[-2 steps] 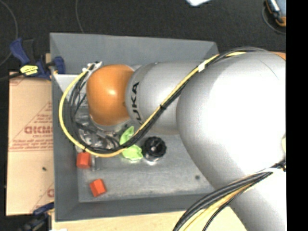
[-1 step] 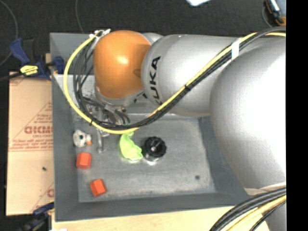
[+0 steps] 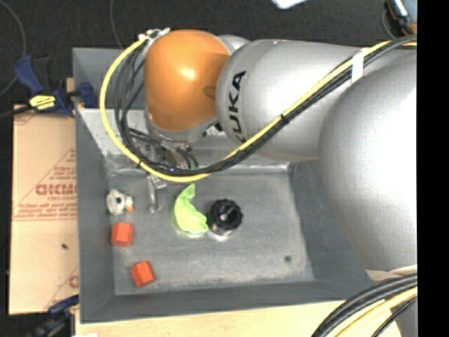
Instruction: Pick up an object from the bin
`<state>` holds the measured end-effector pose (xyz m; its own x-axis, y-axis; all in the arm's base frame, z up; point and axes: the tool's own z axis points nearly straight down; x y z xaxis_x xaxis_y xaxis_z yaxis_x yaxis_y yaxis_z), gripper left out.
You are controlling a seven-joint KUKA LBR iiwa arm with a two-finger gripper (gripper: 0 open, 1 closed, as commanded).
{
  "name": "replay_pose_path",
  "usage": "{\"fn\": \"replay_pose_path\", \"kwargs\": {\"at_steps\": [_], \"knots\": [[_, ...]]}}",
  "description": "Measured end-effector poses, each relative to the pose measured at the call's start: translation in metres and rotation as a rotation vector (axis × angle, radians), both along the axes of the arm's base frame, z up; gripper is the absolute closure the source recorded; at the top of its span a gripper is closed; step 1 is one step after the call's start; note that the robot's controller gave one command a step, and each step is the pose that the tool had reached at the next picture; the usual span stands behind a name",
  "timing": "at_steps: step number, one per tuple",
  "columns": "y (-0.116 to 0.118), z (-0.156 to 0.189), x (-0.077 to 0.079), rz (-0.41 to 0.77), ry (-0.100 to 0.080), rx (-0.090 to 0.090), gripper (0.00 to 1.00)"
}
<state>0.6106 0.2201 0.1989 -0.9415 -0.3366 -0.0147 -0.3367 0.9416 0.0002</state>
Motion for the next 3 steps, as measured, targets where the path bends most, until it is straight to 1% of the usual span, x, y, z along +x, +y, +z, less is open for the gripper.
{"fn": "replay_pose_path", "kwargs": {"at_steps": [1, 2, 3], "knots": [[-0.054, -0.087, 0.026, 0.044, -0.005, 0.0, 0.0], [-0.062, -0.089, 0.025, -0.019, -0.001, 0.002, 0.0], [-0.104, -0.111, 0.004, 0.035, -0.01, 0.001, 0.0]]}}
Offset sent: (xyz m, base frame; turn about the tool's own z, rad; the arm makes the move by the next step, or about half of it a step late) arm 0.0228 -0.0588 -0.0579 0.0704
